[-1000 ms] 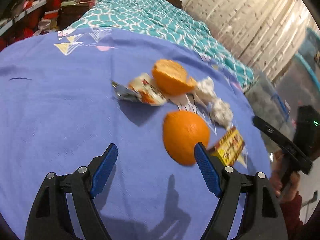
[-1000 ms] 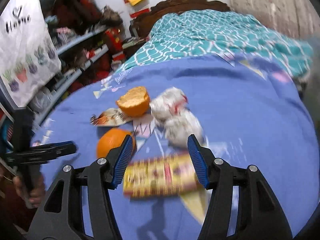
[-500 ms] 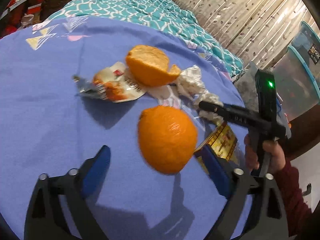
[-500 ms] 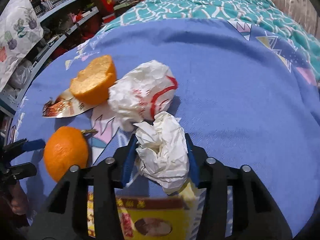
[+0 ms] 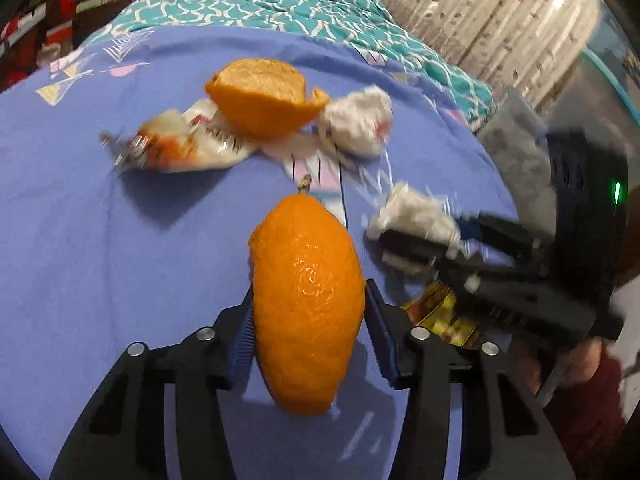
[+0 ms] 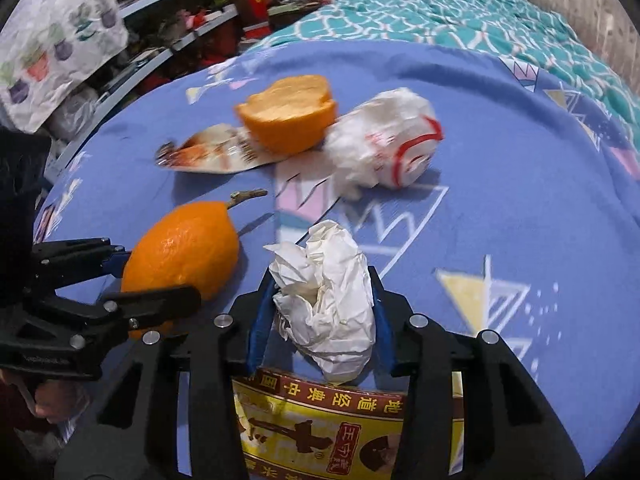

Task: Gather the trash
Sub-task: 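Grasp the whole orange with left tool while right tool grasps a crumpled tissue, then carry orange and tissue to the beige bin and release both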

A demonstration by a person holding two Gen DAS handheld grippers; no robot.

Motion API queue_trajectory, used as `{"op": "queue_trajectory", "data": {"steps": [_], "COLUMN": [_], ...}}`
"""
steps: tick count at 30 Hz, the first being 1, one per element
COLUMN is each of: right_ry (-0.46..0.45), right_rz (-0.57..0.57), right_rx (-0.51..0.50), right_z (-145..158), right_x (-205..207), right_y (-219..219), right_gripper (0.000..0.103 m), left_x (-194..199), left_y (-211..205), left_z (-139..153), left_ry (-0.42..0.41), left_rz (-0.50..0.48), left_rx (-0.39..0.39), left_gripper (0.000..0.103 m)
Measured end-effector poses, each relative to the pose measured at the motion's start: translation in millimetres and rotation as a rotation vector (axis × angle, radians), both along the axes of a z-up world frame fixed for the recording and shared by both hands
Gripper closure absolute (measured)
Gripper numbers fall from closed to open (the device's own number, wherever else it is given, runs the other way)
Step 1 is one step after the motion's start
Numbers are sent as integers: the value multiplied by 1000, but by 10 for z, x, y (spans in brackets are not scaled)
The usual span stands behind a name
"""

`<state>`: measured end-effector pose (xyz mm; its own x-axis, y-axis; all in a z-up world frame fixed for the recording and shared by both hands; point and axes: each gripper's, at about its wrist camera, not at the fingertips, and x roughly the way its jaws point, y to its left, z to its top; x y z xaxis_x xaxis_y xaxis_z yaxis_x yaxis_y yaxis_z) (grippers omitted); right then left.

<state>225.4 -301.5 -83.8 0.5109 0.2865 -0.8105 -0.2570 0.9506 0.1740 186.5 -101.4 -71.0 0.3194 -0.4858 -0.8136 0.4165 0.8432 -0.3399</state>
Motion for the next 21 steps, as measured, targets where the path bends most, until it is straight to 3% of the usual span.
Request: {"op": "queue_trajectory", "data": {"steps": [4, 8, 14, 17, 19, 21], "right_ry": [-229, -356, -333, -244, -190, -167], "right_rz": [-53, -59, -53, -87, -119, -130], "right_rx": [84, 171, 100, 48, 11, -8], "right_z": [495, 796, 599, 292, 111, 47], "right_x": [-472, -977, -1453, -1665, -1717, -1708], "right_y": [-48, -62, 127, 179, 165, 162], "right_gripper": [58, 58, 57, 57, 57, 55], "left_x": [-409, -664, -963, -1010, -1022, -1035], "left_y": [191, 388, 491, 483, 483, 476], "left_z": [11, 4, -4, 1, 2, 8], "left_ry": [-40, -44, -71, -77, -75, -74], "left_rz": [-28, -15, -23, -28, -32, -36], "left_rx": [16, -5, -6, -5, -13, -16], "left_gripper": [59, 59, 58, 56, 51, 38]}}
